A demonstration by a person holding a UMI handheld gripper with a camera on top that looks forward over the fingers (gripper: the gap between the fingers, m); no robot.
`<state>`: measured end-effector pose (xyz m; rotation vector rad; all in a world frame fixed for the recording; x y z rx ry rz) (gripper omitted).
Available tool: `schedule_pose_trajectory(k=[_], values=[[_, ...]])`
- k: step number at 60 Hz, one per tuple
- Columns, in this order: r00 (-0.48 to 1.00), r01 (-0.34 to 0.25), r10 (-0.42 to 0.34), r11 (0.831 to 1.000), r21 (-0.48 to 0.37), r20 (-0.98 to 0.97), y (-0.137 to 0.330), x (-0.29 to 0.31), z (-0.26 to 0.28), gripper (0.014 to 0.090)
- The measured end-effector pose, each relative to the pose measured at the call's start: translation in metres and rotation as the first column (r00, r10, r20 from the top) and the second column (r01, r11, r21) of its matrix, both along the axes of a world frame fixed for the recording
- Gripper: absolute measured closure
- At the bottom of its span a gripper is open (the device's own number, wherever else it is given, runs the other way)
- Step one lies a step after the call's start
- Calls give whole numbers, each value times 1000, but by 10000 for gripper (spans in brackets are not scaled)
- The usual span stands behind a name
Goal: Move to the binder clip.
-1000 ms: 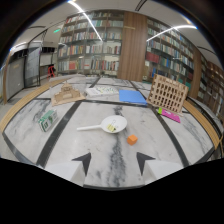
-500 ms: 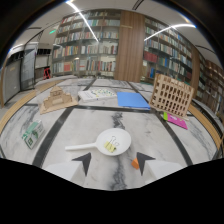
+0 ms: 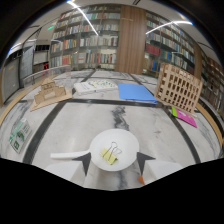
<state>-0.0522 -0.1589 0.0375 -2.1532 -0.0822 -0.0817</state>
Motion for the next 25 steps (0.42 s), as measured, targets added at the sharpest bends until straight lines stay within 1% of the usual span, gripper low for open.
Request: schedule_pose_trajectory(k=[9, 25], values=[[1000, 2, -2, 1000, -7, 1, 1, 0, -3, 188], [1000, -12, 13, 1000, -15, 26, 1, -1, -5, 188]])
